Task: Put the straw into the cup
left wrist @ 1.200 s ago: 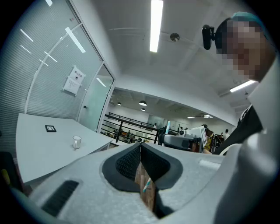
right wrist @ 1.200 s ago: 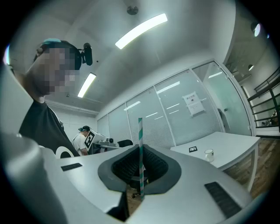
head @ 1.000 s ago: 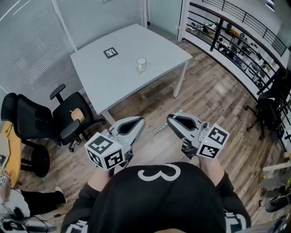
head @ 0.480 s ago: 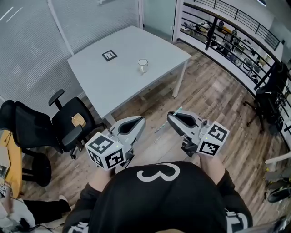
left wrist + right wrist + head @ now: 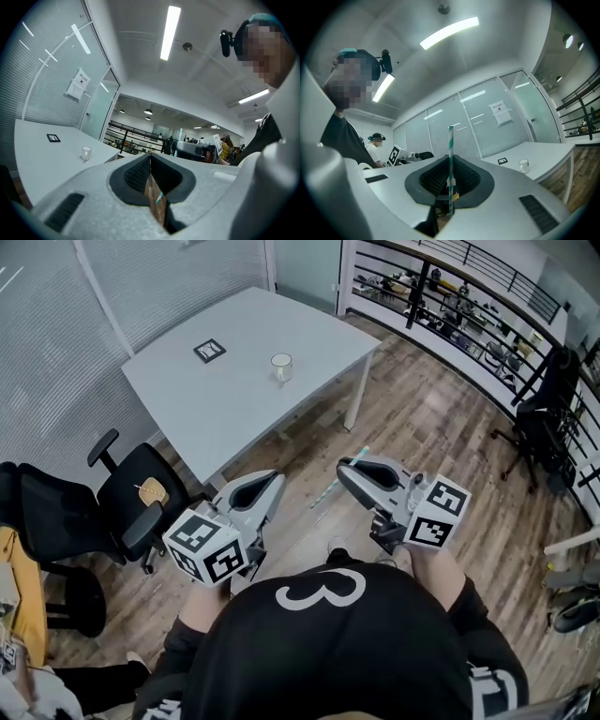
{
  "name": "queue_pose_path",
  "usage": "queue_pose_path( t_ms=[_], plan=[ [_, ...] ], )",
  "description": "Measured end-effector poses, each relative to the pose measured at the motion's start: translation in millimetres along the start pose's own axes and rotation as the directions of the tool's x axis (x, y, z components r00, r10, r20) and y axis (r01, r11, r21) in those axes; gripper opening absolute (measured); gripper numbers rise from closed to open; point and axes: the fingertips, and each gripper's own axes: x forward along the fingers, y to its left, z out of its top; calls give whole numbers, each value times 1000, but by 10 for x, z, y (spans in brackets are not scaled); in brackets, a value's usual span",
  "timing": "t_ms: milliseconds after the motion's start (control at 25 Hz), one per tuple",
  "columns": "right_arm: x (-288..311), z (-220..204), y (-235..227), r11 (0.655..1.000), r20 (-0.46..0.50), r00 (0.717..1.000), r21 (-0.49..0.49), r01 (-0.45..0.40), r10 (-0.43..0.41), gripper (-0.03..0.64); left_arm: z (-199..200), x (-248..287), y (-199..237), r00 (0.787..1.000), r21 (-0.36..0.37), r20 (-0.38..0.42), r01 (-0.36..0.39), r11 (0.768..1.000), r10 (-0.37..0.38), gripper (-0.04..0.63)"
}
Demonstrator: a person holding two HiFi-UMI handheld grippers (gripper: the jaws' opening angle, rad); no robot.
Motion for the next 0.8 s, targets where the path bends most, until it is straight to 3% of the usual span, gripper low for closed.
queue_pose_path(
  t_ms=[360, 800],
  plan=[
    [140, 7, -261, 999, -16, 999, 16, -28, 28, 32, 13, 204, 155, 1000, -12, -4, -19, 1000, 19, 17],
    [281, 133, -1214, 997, -5, 999, 60, -49, 49, 32, 84, 986, 634, 998, -28, -35, -54, 998, 53, 17]
  ],
)
